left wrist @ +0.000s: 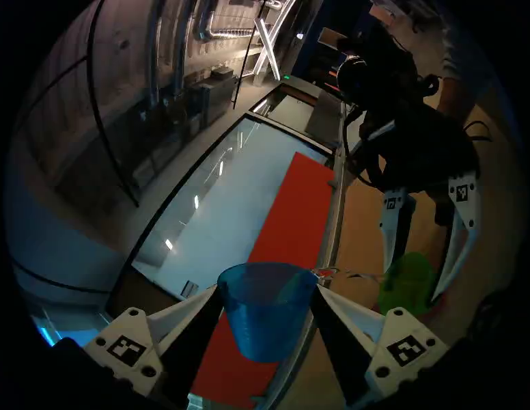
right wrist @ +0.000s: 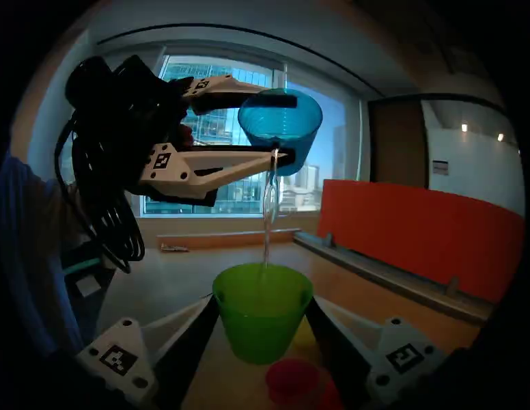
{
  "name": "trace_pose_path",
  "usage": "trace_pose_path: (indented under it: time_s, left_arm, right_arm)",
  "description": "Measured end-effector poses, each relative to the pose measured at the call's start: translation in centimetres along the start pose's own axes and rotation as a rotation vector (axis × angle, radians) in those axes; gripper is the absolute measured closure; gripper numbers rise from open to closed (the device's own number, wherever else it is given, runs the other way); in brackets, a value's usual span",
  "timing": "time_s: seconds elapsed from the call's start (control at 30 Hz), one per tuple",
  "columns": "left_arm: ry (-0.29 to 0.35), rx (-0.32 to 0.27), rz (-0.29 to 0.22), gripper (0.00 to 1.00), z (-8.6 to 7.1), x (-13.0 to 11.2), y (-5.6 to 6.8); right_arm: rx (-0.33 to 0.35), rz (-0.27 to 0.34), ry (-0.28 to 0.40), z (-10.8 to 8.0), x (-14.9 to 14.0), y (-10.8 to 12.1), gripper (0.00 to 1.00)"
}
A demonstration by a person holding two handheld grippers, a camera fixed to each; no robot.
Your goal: Pour water
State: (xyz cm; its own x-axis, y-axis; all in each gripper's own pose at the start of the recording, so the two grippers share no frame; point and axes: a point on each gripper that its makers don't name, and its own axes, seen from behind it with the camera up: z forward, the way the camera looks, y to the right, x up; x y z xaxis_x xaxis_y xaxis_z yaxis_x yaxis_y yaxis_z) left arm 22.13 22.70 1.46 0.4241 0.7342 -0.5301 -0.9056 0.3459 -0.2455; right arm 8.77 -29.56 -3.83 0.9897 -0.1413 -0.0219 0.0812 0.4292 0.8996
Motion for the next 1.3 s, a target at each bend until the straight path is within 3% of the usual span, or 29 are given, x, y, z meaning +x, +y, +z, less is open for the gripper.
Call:
trace_pose_path:
  time_s: [1.3]
  left_arm:
    - [-0.001, 0.031, 0.122, 0.14, -0.1, 0.8, -1.4]
  right_arm:
    - [-0.006, -0.005, 0.006, -0.1, 0.2, 0.3, 0.10]
